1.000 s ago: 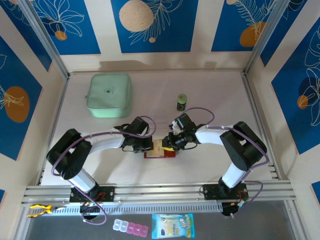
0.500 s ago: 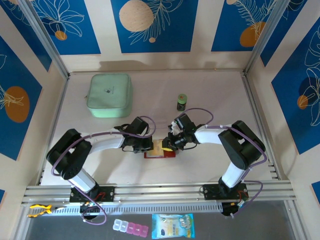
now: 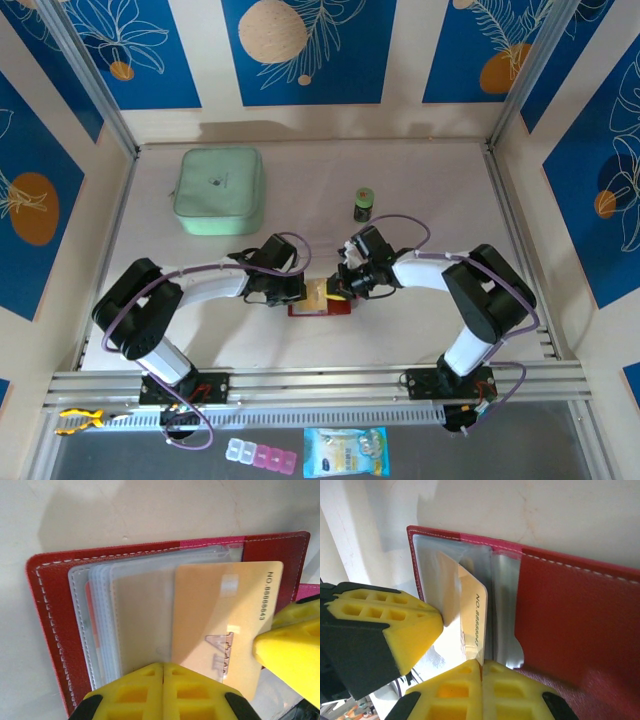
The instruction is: Take the credit cards out of the card holder
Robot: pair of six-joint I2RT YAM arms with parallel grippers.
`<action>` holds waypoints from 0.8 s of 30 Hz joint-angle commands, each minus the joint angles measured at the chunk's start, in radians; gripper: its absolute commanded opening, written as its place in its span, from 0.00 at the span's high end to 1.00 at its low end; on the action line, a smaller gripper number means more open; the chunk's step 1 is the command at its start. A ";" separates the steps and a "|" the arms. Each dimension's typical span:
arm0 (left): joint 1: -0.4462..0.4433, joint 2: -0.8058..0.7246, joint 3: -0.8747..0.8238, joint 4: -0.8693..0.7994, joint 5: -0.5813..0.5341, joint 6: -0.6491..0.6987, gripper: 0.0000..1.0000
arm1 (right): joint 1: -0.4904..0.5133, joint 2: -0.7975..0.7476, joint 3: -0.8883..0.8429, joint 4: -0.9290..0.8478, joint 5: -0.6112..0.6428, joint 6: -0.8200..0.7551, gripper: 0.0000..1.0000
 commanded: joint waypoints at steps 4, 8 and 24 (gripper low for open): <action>-0.010 -0.013 -0.024 -0.072 -0.033 -0.003 0.98 | -0.022 -0.071 0.001 -0.174 0.049 -0.088 0.95; -0.009 -0.022 -0.025 -0.073 -0.030 -0.004 0.98 | -0.026 -0.108 0.032 -0.275 0.093 -0.136 0.95; -0.010 -0.080 -0.019 -0.083 -0.044 -0.006 0.90 | 0.006 -0.092 0.129 -0.359 0.108 -0.162 0.95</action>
